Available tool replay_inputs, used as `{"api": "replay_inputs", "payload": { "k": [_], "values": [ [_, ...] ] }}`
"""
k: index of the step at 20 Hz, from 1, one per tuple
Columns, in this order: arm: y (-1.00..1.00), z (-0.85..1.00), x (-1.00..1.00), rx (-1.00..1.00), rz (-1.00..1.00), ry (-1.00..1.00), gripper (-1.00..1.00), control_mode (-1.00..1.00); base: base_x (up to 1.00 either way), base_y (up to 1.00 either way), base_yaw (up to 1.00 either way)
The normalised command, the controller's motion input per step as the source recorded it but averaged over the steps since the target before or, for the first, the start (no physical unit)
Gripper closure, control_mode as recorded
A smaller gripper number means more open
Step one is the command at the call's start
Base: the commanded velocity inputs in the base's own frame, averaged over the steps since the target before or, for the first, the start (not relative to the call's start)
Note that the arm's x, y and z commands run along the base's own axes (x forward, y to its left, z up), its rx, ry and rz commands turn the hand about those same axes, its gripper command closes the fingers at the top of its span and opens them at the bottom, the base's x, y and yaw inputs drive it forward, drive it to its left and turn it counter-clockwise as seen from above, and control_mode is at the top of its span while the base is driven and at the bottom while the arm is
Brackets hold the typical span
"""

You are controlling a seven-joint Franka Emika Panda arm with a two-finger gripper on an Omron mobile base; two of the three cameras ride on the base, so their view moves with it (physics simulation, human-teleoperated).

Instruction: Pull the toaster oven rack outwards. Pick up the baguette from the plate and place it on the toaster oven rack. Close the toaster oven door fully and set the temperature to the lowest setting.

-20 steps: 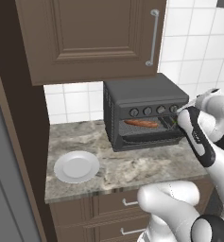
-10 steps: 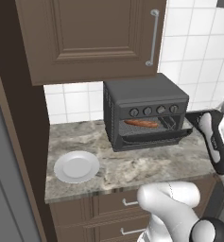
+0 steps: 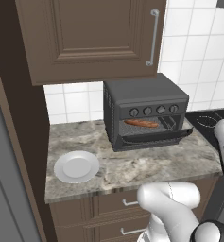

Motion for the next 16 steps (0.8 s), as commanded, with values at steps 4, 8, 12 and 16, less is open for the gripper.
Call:
{"api": "replay_inputs", "payload": {
  "k": [4,8,12,16],
  "values": [
    [-0.35,-0.6,-0.58,0.09,0.04,0.06,-1.0,-1.0,0.0,0.0,0.0],
    [-0.08,-0.85,-0.44,0.36,0.07,0.06,-1.0,-1.0,0.0,0.0,0.0],
    [0.28,-0.54,-0.08,0.24,0.08,0.1,-1.0,-1.0,0.0,0.0,0.0],
    [0.35,-0.09,0.0,0.2,0.09,0.06,-1.0,-1.0,0.0,0.0,0.0]
  ]
}}
